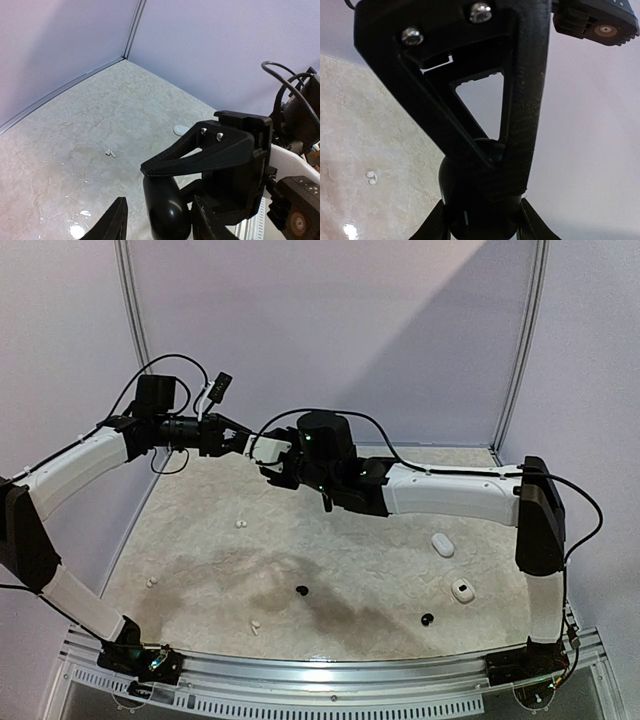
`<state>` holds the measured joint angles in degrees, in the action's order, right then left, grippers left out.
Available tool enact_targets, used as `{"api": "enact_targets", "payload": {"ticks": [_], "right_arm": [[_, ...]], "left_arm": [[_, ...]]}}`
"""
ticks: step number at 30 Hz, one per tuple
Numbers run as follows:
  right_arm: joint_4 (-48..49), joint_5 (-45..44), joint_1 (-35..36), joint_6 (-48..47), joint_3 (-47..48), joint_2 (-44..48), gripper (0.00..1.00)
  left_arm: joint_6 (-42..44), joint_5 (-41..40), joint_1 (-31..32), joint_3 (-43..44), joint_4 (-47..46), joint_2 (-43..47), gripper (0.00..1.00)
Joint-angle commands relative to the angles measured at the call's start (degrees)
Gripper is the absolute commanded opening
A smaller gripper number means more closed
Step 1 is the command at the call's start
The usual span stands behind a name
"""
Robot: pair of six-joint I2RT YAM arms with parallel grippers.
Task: Insert the wireless bluetooth earbuds into the charging case
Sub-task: Pass from the right arm to the left
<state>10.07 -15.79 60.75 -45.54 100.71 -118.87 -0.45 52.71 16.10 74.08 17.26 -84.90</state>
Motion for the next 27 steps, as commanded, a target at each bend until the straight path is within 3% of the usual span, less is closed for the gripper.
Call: {"api": "enact_targets", "payload": {"ticks": [1,9,14,17,19,20,22,23,24,27], "right_arm": [[3.08,0.60,0.23,2.75,-1.21,3.11,0.00],[4.02,1.28,0.18,3.84,-1.13,3.72,0.00],[2.89,3.10,0.16,3.28,-0.81,3.64,0.00],[2.27,3.64,0.17,3.67,-0.75,3.71,0.00],[1.76,3.35,0.19,4.68,-0.49,3.76,0.01],[1.03,2.91,0.20,5.27,-0.06,3.78,0.13],[-2.33,1.47,0.09,7.72,2.50,3.82,0.71],[-5.57,1.16,-0.18,8.93,4.30,3.86,0.89],[-10.23,1.46,-0.63,11.42,6.35,4.17,0.97],[-23.33,10.52,-4.38,20.42,9.35,6.50,0.99]], "left_arm": [[1.51,0.78,-0.25,-0.87,2.32,-0.28,0.44],[3.72,1.01,-0.03,-1.39,3.63,0.30,0.39],[1.46,0.85,0.79,-1.94,-0.40,0.60,0.22],[1.09,0.54,0.85,-2.58,-1.02,0.79,0.01],[1.46,0.38,0.85,-2.71,-0.94,1.00,0.00],[1.85,0.51,0.82,-2.72,-0.76,1.10,0.00],[2.96,1.17,0.79,-2.76,-0.57,1.41,0.00],[3.60,1.50,0.64,-2.65,-0.67,1.59,0.00],[4.39,1.74,0.46,-2.71,-0.69,1.78,0.00],[9.22,3.22,0.25,-2.65,0.20,2.50,0.00]]}}
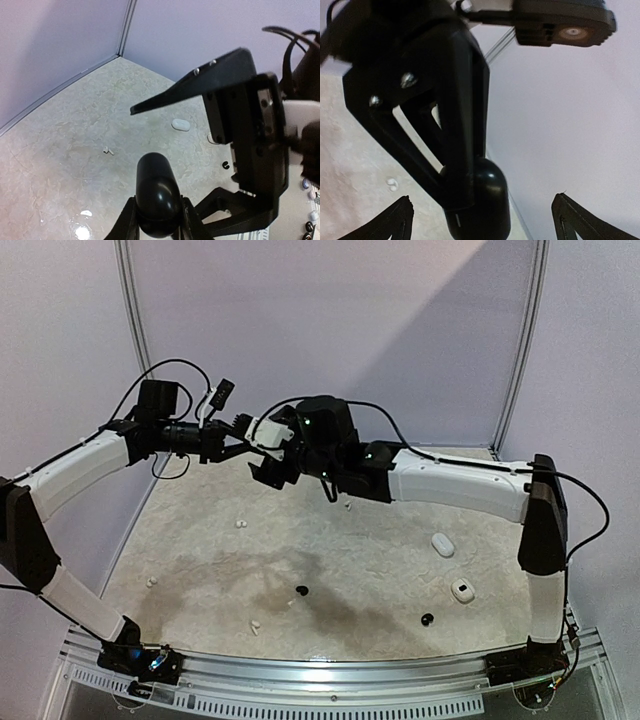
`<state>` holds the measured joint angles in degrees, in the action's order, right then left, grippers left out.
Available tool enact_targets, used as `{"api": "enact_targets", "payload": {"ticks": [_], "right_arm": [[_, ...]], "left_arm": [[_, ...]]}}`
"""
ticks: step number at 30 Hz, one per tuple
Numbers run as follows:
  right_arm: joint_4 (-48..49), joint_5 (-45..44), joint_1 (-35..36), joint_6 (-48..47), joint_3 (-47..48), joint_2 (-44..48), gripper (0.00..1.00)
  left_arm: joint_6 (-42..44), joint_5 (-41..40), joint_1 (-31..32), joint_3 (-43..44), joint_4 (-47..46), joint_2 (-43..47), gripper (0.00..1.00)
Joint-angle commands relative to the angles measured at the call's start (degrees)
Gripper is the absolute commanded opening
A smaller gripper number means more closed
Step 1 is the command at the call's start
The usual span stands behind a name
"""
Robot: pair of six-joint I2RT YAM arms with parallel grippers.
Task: Insert the wireless bluetooth earbuds into the charging case
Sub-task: Pass from the right arm to the left, then pass from the left arm to the right
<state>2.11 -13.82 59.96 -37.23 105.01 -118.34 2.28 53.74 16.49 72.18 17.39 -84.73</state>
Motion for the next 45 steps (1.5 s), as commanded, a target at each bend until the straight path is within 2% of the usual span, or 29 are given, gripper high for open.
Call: {"api": "enact_targets", "payload": {"ticks": [1,4,7,10,15,21,30,32,33,36,40,42,45], "right_arm": [[-17.58,15.74,-5.54,14.98,4.69,7.54,0.99],[-16.71,39.50,-11.72,28.48,1.05,11.42,0.99],[-12.35,48.11,-14.13,39.82,-1.05,11.73,0.94],[-12.75,49.09,-14.09,43.02,0.73,9.24,0.88],[-10.03,52.11,-13.83,45.28,2.06,6.26,0.83],[-13.65,48.10,-11.32,37.94,3.84,5.51,0.80],[-14.63,49.07,-11.28,38.05,5.64,3.63,0.30],[-16.72,49.48,-11.28,37.85,6.82,3.18,0.23],[-17.61,49.71,-11.33,37.85,7.33,2.81,0.23],[-19.22,50.10,-11.29,35.79,7.92,2.51,0.38],[-19.99,50.18,-11.36,35.48,8.05,2.42,0.42],[-20.13,50.25,-11.31,35.43,8.09,2.50,0.41],[-19.82,50.38,-11.34,35.59,8.09,2.59,0.26]], "left_arm": [[8.92,3.03,-0.12,-0.79,0.84,2.71,0.00],[14.86,5.45,0.10,-1.09,1.52,3.42,0.00],[16.48,7.30,0.66,-0.91,0.61,3.01,0.00],[15.73,8.84,1.14,-1.07,-1.40,2.69,0.00],[12.37,10.77,1.61,-1.29,-5.06,2.38,0.00],[7.20,11.06,2.28,-2.70,-9.29,2.54,0.00],[4.09,11.53,2.74,-3.80,-12.87,2.70,0.00],[3.02,11.57,2.73,-3.93,-14.15,2.72,0.00],[2.27,11.69,2.74,-4.08,-15.09,2.73,0.00],[0.37,11.95,2.75,-4.49,-19.05,2.73,0.00],[-0.35,12.43,2.69,-4.65,-20.10,2.69,0.00],[-0.41,12.51,2.68,-4.60,-20.11,2.73,0.00],[-0.44,12.63,2.72,-4.68,-20.02,2.70,0.00]]}}
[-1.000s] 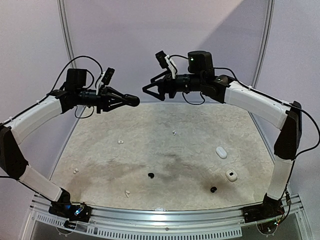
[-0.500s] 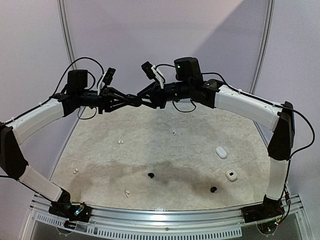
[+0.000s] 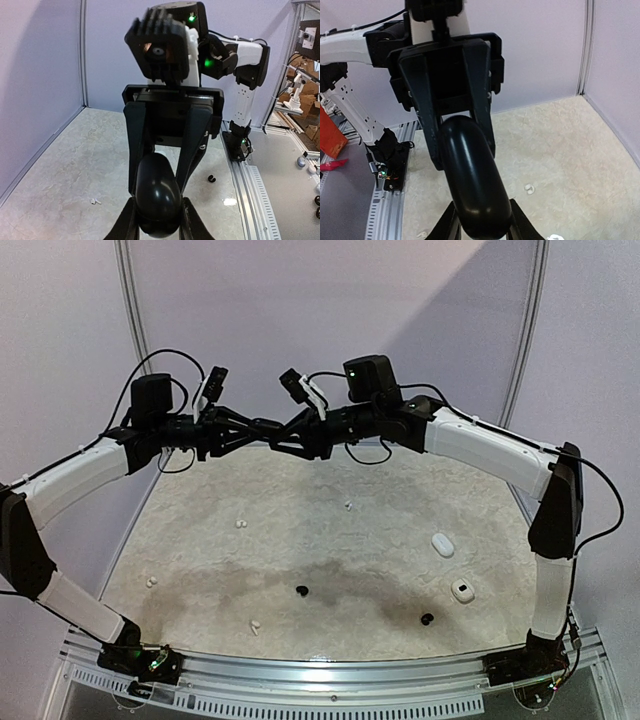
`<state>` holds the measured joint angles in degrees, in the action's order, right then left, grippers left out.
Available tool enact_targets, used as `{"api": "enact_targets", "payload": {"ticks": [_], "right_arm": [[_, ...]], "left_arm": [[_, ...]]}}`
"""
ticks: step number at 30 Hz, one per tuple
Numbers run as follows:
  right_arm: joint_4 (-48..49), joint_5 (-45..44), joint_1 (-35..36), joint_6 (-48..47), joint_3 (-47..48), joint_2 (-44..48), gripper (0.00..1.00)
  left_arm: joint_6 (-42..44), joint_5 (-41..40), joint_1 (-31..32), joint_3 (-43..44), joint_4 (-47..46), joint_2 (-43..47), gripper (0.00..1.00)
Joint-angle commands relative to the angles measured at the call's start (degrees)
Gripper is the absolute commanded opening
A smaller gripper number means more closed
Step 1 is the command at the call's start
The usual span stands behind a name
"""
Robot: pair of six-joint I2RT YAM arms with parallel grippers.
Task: Insert the wireless bluetooth earbuds into the charging case
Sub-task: Pass from the left arm to the right
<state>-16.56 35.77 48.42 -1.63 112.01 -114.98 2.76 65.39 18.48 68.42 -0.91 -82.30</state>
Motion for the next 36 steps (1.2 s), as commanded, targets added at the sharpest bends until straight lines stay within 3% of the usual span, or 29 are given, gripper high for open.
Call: {"api": "enact_targets", "payload": {"ticks": [1,3,4,5,7,11,14,25,26,29,30,33,36], "right_arm": [[-0.96,0.98,0.24,0.03,1.11,-0.58,0.23],[-0.78,1.01,0.27,-0.08,1.11,-0.22,0.20],[-0.80,0.85,0.19,-0.19,1.05,-0.04,0.21],[-0.84,0.45,0.20,-0.28,0.96,0.37,0.31],[-0.75,0.29,0.24,-0.84,0.65,0.98,0.40],[0.20,1.02,0.19,-1.18,0.75,1.83,0.41],[0.46,1.39,0.26,-1.12,0.71,1.78,0.36],[-0.91,2.67,0.23,-0.63,0.76,2.11,0.00],[-1.07,2.41,0.23,-0.85,0.76,2.28,0.00],[-2.11,1.31,0.22,-1.62,0.77,2.97,0.00],[-2.88,0.35,0.25,-2.30,0.93,3.28,0.00],[-8.44,-3.43,0.38,-4.63,2.96,3.73,0.00],[-15.50,-9.51,1.68,-8.97,6.20,3.42,0.00]], "left_arm": [[-0.95,1.12,0.75,-0.92,-1.65,0.30,0.00],[-0.86,1.20,0.69,-1.05,-1.50,0.22,0.00],[-0.86,1.35,0.69,-1.09,-1.42,0.22,0.00],[-0.87,1.53,0.70,-1.10,-1.33,0.21,0.00],[-0.79,1.77,0.68,-1.18,-1.21,0.21,0.00],[-0.78,2.34,0.78,-1.18,-1.62,0.04,0.00],[-0.31,2.89,0.85,-1.34,-1.82,-0.20,0.00],[0.70,3.07,1.14,-2.30,-2.02,-0.86,0.00],[0.74,2.86,1.17,-2.40,-1.88,-0.84,0.02],[1.90,2.43,1.12,-2.55,-1.21,-0.85,0.47],[2.74,2.26,1.12,-2.52,-0.57,-0.86,0.56],[5.83,1.43,0.95,-2.18,2.89,-0.90,0.62],[11.70,-2.00,1.63,-1.32,8.81,-0.80,0.56]]}}
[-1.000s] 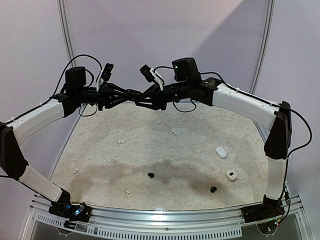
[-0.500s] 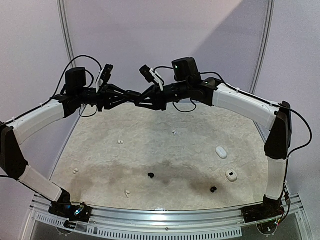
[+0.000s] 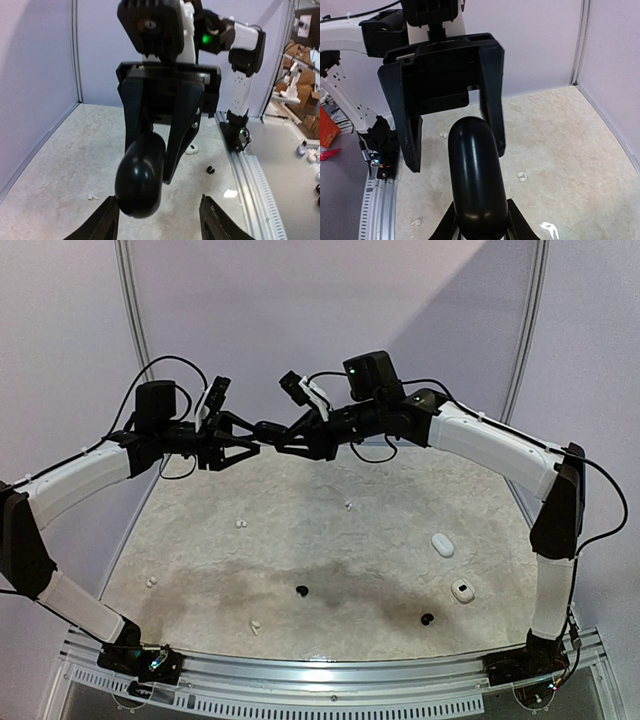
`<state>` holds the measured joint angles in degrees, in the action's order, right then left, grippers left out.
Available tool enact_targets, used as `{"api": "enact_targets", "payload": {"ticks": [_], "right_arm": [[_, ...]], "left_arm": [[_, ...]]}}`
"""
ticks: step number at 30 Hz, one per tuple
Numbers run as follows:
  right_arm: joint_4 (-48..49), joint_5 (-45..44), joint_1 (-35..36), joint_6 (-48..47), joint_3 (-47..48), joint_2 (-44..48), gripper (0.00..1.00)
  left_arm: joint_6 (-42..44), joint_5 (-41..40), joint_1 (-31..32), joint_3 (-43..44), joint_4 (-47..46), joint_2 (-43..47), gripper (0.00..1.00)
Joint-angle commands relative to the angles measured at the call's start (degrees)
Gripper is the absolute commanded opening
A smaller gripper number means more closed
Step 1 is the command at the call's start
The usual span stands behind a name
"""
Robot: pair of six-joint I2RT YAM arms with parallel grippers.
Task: Insert the wireless bluetooth earbuds into the charging case
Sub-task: Pass from the left arm to the right, then pass from the right arm to the left
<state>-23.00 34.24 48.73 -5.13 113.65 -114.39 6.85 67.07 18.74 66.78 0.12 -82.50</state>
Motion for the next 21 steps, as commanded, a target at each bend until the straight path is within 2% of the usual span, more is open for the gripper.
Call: {"api": "enact_targets", "payload": {"ticks": [1,3,7,16,21], "right_arm": [[-11.49,-10.05,1.94,-6.78,5.80,2.64,0.00],[-15.21,-13.38,2.82,-9.76,8.02,2.10,0.00],[-17.84,-14.83,3.31,-11.19,9.88,1.67,0.00],[-17.93,-14.71,3.53,-12.01,10.46,1.67,0.00],[-17.02,-14.46,3.50,-11.55,10.43,1.87,0.00]], "left_arm": [[10.63,-5.28,1.90,1.23,10.74,-0.55,0.54],[13.41,-5.89,2.47,2.28,13.04,-0.37,0.51],[12.65,-6.08,3.04,2.11,11.84,-0.46,0.45],[2.20,-4.28,3.14,-0.83,-3.96,-0.30,0.42],[1.13,-2.65,3.19,-1.52,-5.83,-0.51,0.25]]}}
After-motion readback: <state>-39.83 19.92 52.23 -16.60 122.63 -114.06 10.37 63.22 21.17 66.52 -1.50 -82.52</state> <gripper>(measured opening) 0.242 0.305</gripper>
